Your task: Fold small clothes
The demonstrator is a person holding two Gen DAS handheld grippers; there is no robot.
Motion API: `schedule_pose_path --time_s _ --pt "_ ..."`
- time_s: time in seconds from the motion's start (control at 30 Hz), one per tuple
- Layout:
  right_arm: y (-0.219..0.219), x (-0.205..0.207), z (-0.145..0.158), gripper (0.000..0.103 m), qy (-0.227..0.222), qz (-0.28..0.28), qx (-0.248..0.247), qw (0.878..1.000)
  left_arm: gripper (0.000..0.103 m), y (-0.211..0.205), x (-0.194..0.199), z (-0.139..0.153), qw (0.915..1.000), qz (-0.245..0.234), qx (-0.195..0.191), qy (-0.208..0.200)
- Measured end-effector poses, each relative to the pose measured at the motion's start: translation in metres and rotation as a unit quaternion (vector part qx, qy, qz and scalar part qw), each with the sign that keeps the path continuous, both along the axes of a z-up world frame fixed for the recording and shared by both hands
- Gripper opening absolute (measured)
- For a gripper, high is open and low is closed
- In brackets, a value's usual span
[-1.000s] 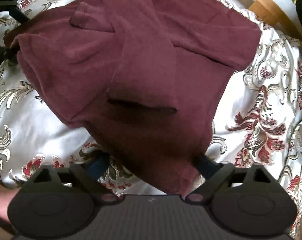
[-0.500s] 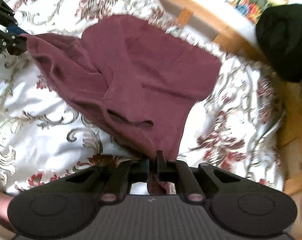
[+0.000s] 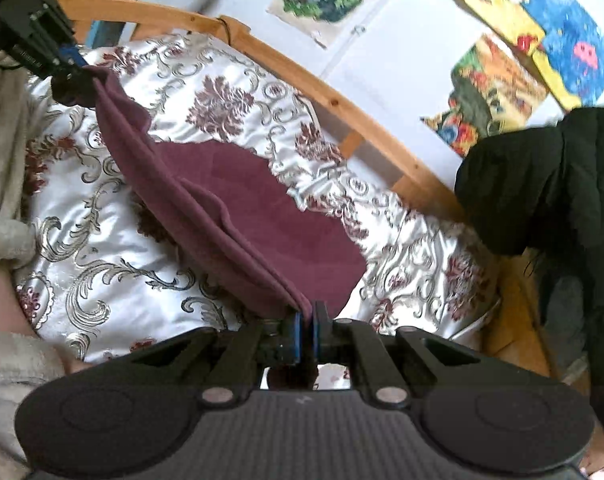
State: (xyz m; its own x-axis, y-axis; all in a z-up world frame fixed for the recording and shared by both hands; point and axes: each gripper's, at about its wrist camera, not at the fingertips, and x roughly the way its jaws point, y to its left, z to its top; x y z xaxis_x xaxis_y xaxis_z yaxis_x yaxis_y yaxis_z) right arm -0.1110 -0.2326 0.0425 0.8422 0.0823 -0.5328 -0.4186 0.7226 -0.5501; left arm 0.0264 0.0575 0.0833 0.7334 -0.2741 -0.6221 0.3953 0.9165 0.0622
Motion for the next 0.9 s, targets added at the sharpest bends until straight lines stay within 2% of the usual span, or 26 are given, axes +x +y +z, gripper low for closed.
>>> schedule_pose_path --time_s 0.13,0.23,0.33,0.4,0.53,0.67,0.77,0.9 --pt "0.005 0.024 0.002 0.006 -0.022 -0.008 0.007 1.0 0.013 0.003 0.025 0.009 0.9993 0.027 -0.025 0.01" --pt "0.011 0.058 -0.003 0.007 -0.06 -0.025 0.008 0.998 0.013 -0.005 0.057 0.015 0.9987 0.048 -0.017 -0.005" --pt "0.013 0.103 -0.01 0.007 -0.096 -0.049 0.045 0.993 0.014 -0.01 0.096 0.015 0.998 0.06 -0.019 -0.008" --pt "0.012 0.133 -0.018 0.007 -0.094 -0.066 0.081 0.99 0.014 -0.012 0.124 0.011 0.9977 0.064 -0.019 -0.011" --pt "0.004 0.203 -0.041 0.007 -0.086 -0.114 0.163 0.976 0.014 -0.012 0.183 -0.008 0.9972 0.073 -0.014 -0.007" --pt "0.0 0.257 -0.065 0.007 -0.076 -0.144 0.195 0.967 0.014 -0.008 0.233 -0.035 0.9956 0.091 -0.021 -0.002" --pt "-0.001 0.292 -0.081 0.007 -0.068 -0.146 0.187 0.969 0.014 -0.006 0.263 -0.058 0.9936 0.107 -0.034 0.009" --pt "0.004 0.318 -0.102 0.007 -0.057 -0.154 0.177 0.97 0.015 -0.005 0.294 -0.087 0.9904 0.124 -0.054 0.028"
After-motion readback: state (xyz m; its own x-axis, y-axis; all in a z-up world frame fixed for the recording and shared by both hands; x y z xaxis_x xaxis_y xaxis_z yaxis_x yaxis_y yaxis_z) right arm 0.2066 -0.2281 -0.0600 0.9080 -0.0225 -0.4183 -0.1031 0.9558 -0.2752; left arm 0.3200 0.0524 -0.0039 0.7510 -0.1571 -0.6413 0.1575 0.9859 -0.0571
